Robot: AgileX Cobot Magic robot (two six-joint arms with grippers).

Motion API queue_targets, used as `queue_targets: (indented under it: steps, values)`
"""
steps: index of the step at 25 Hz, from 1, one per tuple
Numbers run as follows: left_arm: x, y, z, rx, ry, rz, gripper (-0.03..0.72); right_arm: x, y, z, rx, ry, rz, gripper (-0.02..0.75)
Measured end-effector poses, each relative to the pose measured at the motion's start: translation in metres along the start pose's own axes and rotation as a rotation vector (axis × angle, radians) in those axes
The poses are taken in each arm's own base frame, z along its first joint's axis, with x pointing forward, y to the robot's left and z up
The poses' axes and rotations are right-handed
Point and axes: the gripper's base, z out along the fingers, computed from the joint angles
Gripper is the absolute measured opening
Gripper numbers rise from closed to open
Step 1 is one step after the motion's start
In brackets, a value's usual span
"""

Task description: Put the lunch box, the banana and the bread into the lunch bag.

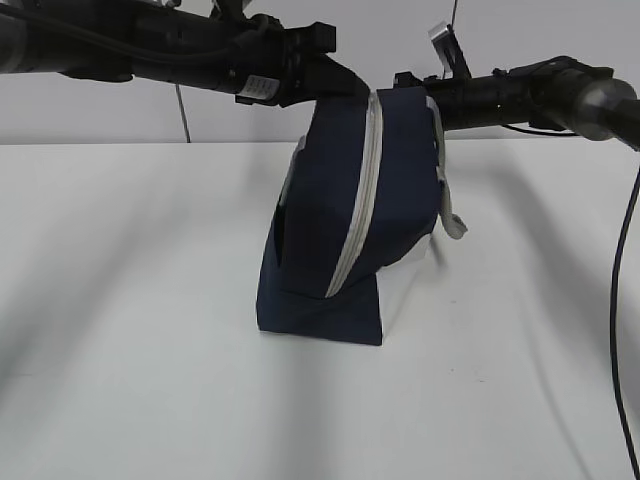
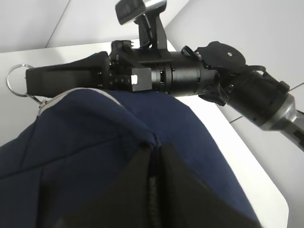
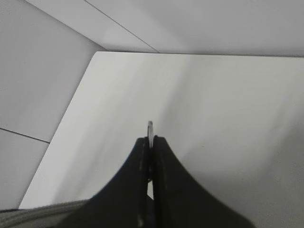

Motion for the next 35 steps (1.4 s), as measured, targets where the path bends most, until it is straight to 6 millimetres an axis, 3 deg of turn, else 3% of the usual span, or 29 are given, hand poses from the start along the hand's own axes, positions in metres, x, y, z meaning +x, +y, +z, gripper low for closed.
queue_targets:
  steps: [4, 6, 8, 10, 12, 15, 19, 24, 29, 35]
  values:
    - [0.0, 0.0, 0.0, 0.002, 0.001, 0.002, 0.028, -0.001, 0.002, -0.001, -0.008, 0.002, -0.005, -0.01]
    - [-0.001, -0.002, -0.001, 0.007, 0.001, 0.005, 0.073, -0.004, 0.005, -0.002, -0.003, 0.0, -0.017, 0.039]
    - [-0.002, -0.005, -0.003, 0.019, 0.002, 0.009, 0.172, -0.012, 0.012, -0.007, 0.012, -0.007, -0.052, 0.149]
    - [-0.003, -0.008, -0.004, 0.027, -0.001, 0.009, 0.302, -0.023, 0.024, -0.014, 0.03, -0.013, -0.099, 0.32]
    - [-0.004, -0.008, -0.005, 0.028, -0.003, -0.003, 0.376, -0.038, 0.042, -0.026, 0.03, -0.038, -0.134, 0.454]
    - [-0.008, -0.003, -0.012, 0.017, -0.018, -0.046, 0.4, -0.056, 0.073, -0.044, 0.032, -0.069, -0.199, 0.517]
    - [-0.032, -0.001, -0.046, -0.028, -0.094, -0.055, 0.389, -0.07, 0.111, -0.069, 0.032, -0.093, -0.272, 0.531]
    - [-0.056, -0.019, -0.099, -0.168, -0.12, 0.001, 0.382, -0.074, 0.154, -0.097, 0.039, -0.108, -0.33, 0.491]
    - [-0.056, -0.047, -0.142, -0.334, 0.012, 0.047, 0.382, -0.066, 0.203, -0.126, 0.07, -0.139, -0.379, 0.48]
    - [-0.048, -0.083, -0.186, -0.437, 0.124, 0.042, 0.378, -0.036, 0.254, -0.145, 0.164, -0.198, -0.447, 0.477]
